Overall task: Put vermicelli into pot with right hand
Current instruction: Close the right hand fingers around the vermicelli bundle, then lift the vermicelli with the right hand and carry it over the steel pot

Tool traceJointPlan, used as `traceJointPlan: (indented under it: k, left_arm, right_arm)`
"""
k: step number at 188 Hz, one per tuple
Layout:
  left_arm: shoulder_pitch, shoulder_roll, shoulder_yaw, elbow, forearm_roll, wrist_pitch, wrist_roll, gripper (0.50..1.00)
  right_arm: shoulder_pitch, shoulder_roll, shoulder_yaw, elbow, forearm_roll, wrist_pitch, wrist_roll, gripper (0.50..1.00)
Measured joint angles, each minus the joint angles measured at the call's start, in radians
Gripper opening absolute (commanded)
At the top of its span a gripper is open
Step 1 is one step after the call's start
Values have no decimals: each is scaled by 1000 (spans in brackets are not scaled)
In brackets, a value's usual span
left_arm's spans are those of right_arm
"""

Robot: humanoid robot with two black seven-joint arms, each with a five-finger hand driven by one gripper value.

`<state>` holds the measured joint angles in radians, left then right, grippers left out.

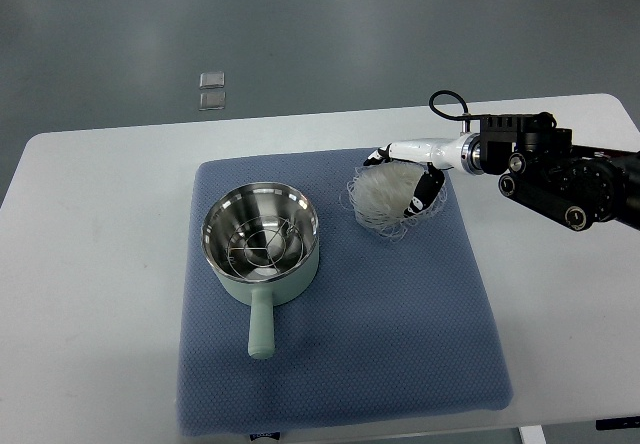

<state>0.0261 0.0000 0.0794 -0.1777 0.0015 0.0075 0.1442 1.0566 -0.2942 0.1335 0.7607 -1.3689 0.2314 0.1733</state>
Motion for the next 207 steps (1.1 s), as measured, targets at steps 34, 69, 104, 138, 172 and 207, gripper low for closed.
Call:
traceJointPlan:
  k: [34, 69, 104, 138, 172, 207]
  left_arm:
    - [0, 0, 0, 0, 0, 0, 0, 1000]
    - [0, 0, 0, 0, 0, 0, 0, 1000]
    - [0, 0, 0, 0, 0, 0, 0, 1000]
    - [0, 0, 0, 0, 0, 0, 0, 1000]
    - [0, 0, 0, 0, 0, 0, 0, 1000]
    - [0, 0, 0, 0, 0, 0, 0, 1000]
  right_arm:
    - [-7, 3, 3, 0, -1, -16, 0, 500]
    - [-1, 0, 3, -1, -1, -19, 0, 500]
    - [48, -5, 7, 1, 10, -5, 30, 500]
    - [113, -13, 11, 8, 18, 32, 81, 500]
    - [203, -13, 20, 13, 20, 83, 131, 500]
    - [303, -4, 21, 49, 32, 122, 163, 500]
